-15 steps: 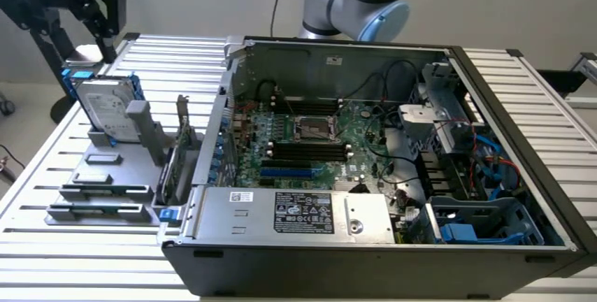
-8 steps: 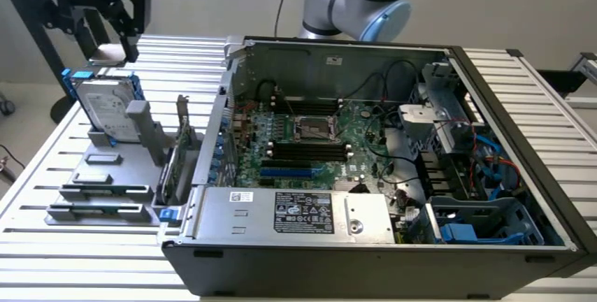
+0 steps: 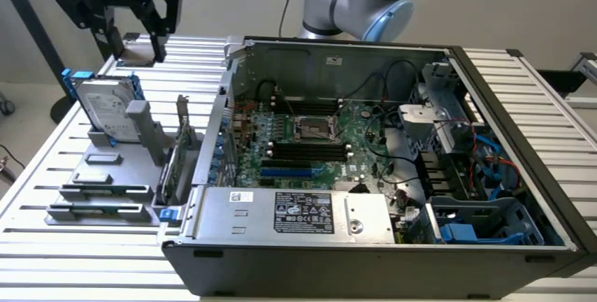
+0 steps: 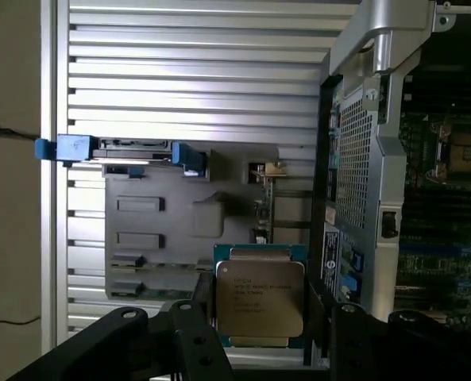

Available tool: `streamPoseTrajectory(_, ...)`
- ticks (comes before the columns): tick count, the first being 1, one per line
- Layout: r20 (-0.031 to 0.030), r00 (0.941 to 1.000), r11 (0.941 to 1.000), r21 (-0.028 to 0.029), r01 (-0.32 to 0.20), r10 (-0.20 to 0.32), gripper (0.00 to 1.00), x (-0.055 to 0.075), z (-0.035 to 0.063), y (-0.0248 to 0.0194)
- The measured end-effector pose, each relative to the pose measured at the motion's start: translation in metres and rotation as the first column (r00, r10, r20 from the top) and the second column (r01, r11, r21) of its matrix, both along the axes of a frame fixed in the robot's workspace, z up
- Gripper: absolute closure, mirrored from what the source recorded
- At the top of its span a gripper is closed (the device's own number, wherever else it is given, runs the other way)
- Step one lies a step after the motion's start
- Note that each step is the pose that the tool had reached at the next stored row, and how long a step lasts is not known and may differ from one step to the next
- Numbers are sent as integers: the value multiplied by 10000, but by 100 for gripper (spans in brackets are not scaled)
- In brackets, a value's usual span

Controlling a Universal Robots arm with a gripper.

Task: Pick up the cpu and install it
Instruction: 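Pick up the cpu and move it towards the insertion slot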

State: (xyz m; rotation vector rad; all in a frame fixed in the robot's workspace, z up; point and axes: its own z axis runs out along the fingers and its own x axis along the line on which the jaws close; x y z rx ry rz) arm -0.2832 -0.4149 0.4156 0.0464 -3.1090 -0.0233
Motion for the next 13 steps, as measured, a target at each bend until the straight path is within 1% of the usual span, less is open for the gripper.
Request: streamPoseTrajectory(13,-11,9999,9999,1,-125,125,45,581,8,0)
